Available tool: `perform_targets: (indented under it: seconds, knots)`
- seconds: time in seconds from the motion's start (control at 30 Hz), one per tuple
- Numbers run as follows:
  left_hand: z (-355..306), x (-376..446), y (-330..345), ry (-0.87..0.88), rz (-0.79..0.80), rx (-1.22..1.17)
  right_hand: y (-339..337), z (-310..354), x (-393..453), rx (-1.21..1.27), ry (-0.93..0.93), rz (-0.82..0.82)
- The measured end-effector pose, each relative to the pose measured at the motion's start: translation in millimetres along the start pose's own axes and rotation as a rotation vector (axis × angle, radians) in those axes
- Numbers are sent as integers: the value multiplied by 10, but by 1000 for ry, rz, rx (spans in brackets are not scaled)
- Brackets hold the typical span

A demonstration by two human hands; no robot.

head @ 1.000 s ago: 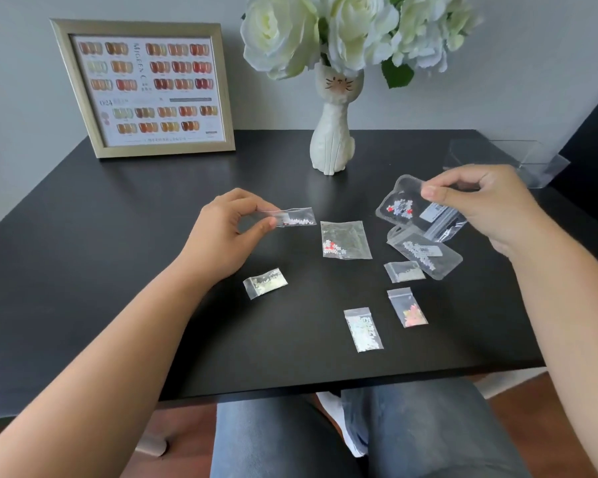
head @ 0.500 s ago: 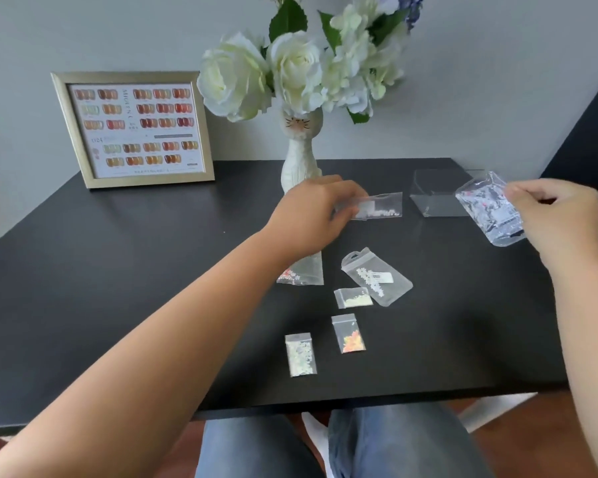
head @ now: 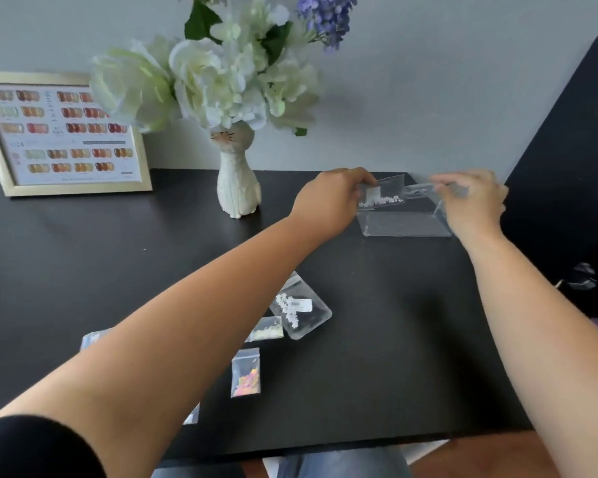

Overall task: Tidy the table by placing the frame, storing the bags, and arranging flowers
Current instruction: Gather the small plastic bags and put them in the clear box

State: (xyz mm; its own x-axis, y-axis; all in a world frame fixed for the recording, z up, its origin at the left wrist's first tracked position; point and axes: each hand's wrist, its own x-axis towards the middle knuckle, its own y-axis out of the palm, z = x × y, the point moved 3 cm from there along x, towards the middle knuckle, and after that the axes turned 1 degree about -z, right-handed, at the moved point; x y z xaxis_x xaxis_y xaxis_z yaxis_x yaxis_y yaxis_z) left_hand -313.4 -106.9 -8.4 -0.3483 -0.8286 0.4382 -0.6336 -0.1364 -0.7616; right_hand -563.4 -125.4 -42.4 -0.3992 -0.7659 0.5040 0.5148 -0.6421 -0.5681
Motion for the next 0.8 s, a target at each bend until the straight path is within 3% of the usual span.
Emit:
perform_targets:
  seconds: [0.17, 0.33, 0.8]
  knots:
    - [-57, 354, 291, -14, -24, 19, 157, -301, 229, -42, 38, 89]
    - [19, 647, 604, -47, -10, 118, 333, -435, 287, -110, 100, 67]
    - [312, 842, 1169, -212, 177, 214, 469, -571, 162, -268, 174, 116]
